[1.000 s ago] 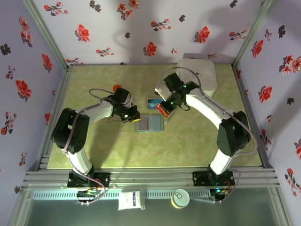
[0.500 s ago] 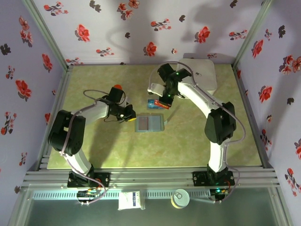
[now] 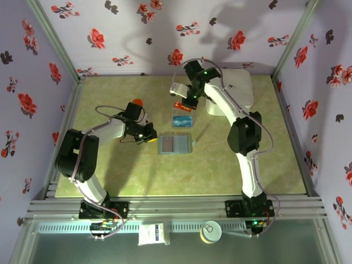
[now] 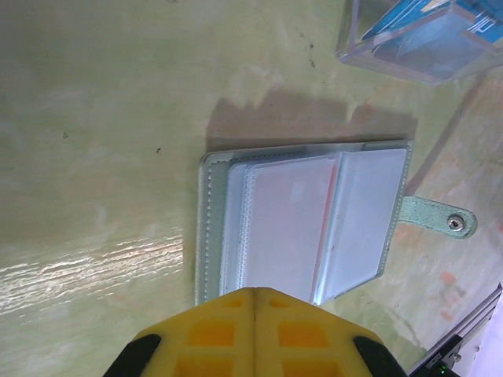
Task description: Take the credit cards out of the card holder
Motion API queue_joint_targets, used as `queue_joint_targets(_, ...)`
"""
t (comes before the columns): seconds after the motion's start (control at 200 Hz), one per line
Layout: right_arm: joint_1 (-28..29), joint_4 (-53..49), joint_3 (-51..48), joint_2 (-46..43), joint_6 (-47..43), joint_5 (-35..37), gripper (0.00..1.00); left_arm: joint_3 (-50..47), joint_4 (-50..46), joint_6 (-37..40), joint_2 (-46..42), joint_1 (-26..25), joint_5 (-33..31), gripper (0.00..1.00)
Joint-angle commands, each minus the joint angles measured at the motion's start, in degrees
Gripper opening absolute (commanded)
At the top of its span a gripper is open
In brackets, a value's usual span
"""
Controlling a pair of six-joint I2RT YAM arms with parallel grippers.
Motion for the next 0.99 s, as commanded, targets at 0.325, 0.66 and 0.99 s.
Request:
queue_joint_targets(0.325, -1.68, -0.69, 5.50, 7.09, -4.88, -2.25, 0.00, -0.94, -1.35, 0.13, -1.18, 0.55, -0.22, 0.00)
queue_joint_targets(0.66, -2.27, 4.93, 5.33, 7.90, -2.39, 3.77, 0.15, -1.66, -1.37, -0.19, -1.71, 0.57, -0.96, 0.00)
queue_joint_targets(0.99, -1.63, 14.68, 0.32, 6.29, 2.66, 5.65, 0.22, -2.12, -0.62, -0.79, -2.19, 0.57, -1.15, 0.00)
